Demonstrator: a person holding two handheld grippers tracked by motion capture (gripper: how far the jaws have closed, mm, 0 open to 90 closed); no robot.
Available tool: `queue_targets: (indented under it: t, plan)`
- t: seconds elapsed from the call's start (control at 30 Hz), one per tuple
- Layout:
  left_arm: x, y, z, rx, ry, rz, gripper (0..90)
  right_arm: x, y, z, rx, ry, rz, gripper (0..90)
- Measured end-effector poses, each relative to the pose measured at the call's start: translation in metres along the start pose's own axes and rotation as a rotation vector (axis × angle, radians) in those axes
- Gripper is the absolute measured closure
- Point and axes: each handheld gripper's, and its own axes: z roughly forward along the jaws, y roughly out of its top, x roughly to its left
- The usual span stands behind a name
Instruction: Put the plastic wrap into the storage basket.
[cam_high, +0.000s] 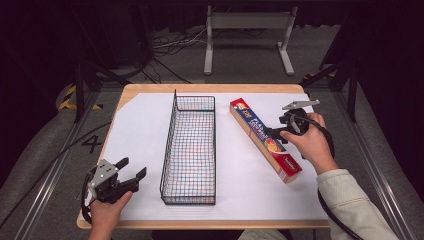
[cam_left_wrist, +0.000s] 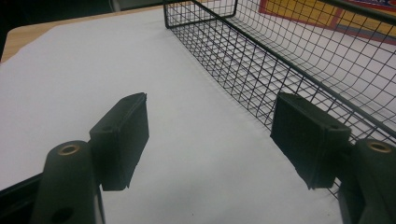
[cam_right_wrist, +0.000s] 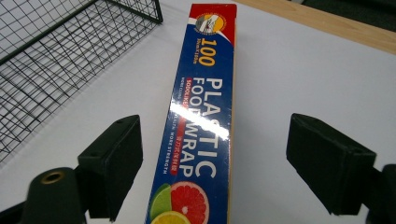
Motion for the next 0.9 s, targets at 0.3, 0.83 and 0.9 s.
queue_targets:
  t: [0.3,0.83,0.9]
  plan:
    - [0.0,0.0,0.002,0.008,0.0,0.002,28.0,0.0,-0.004,0.021,0.075,0.019,0.016,16.7]
    - [0.001,-0.001,0.005,0.012,0.012,0.013,28.1,0.006,-0.009,0.05,0.181,-0.002,0.0,15.5]
    - [0.001,-0.002,0.004,0.01,0.013,0.011,28.1,0.008,-0.008,0.056,0.203,-0.005,-0.004,15.5]
